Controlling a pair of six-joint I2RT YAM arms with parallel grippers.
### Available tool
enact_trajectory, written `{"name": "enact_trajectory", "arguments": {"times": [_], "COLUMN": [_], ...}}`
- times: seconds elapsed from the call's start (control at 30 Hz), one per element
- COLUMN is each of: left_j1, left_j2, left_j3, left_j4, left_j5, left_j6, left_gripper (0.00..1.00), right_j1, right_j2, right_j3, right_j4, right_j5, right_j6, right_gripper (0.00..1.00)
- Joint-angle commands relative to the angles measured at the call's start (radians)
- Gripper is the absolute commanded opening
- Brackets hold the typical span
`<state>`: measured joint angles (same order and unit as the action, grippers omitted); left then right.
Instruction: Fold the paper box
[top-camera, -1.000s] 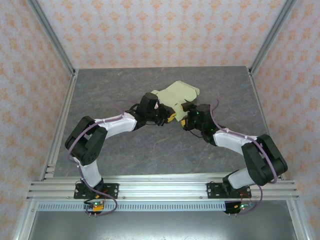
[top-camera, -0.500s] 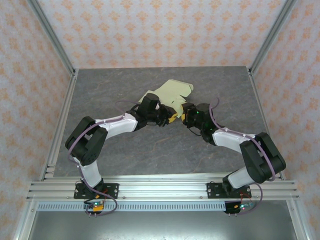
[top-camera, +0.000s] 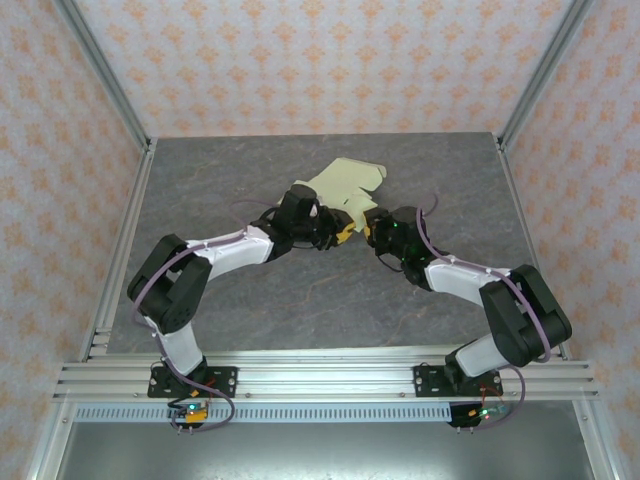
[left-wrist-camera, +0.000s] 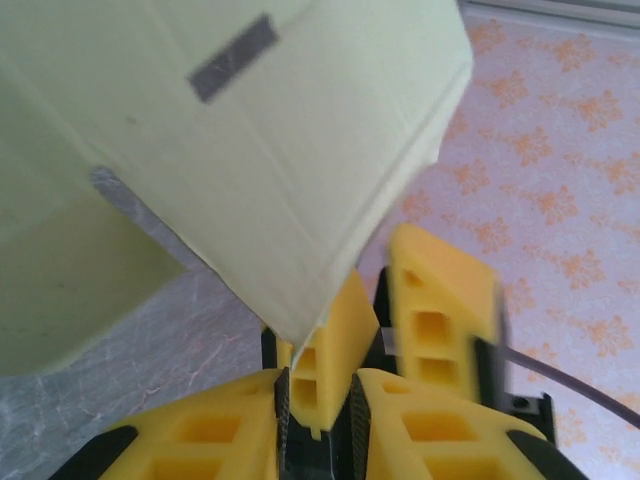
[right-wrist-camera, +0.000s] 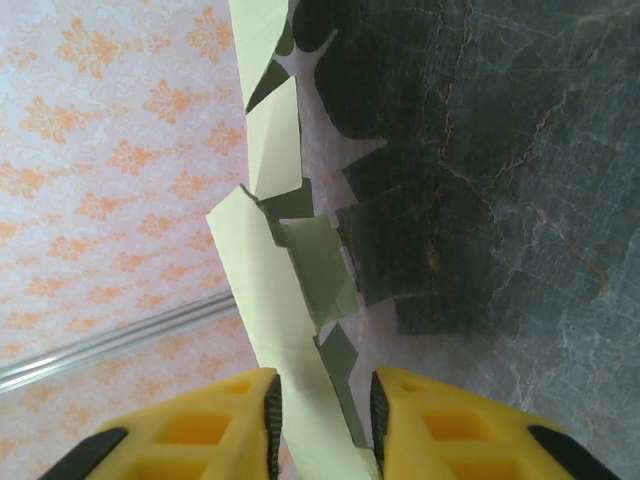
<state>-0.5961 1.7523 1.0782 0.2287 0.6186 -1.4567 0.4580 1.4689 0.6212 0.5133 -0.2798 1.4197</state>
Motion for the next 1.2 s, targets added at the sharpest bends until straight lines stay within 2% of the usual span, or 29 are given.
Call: {"name": "enact_trajectory", "arguments": {"times": [0.0,0.07,0.2,0.3,0.43,0.53,0.73,0.8,0.83,0.87,1.0,1.07,1.17], "left_j1": [-0.007,-0.007,0.004,0.017,0.072,0.126,0.24,0.265,0.272,0.274,0.284,0.283,0.287], "left_j2": [-0.068,-0.091,-0.146,-0.202,-0.261,-0.307,-0.371,-0.386,-0.393,-0.401,-0.416,-0.411,-0.385], "left_j3": [0.003,-0.014,-0.027,-0.007,0.035,0.044,0.061,0.07,0.075,0.075,0.059,0.053,0.047], "left_j4": [0.007,0.006,-0.034,-0.135,-0.261,-0.323,-0.463,-0.518,-0.558,-0.582,-0.572,-0.575,-0.577], "left_j5": [-0.021,-0.031,-0.061,-0.103,-0.135,-0.165,-0.228,-0.269,-0.31,-0.345,-0.353,-0.358,-0.343], "left_j6": [0.025,0.031,0.076,0.168,0.27,0.341,0.526,0.576,0.594,0.608,0.655,0.669,0.666], "left_gripper": [0.28,0.33,0.49,0.58,0.62,0.64,0.67,0.81,0.95,1.0,1.0,1.0,1.0], "right_j1": [0.005,0.005,0.005,0.006,0.005,0.004,-0.036,-0.064,-0.08,-0.097,-0.169,-0.179,-0.172], "right_j2": [0.006,0.007,-0.007,-0.04,-0.108,-0.164,-0.265,-0.279,-0.28,-0.28,-0.259,-0.227,-0.169], "right_j3": [0.028,0.032,0.032,0.046,0.089,0.137,0.264,0.326,0.367,0.413,0.649,0.77,0.894], "right_j4": [0.032,0.031,0.025,-0.026,-0.161,-0.284,-0.565,-0.669,-0.728,-0.79,-1.09,-1.211,-1.328], "right_j5": [0.033,0.028,0.04,0.048,0.079,0.102,0.126,0.119,0.12,0.12,0.142,0.139,0.083], "right_j6": [-0.034,-0.046,-0.05,-0.096,-0.194,-0.3,-0.518,-0.608,-0.666,-0.731,-0.968,-1.088,-1.181], "right_gripper": [0.25,0.18,0.18,0.17,0.13,0.01,0.0,0.0,0.0,0.0,0.0,0.0,0.0]}}
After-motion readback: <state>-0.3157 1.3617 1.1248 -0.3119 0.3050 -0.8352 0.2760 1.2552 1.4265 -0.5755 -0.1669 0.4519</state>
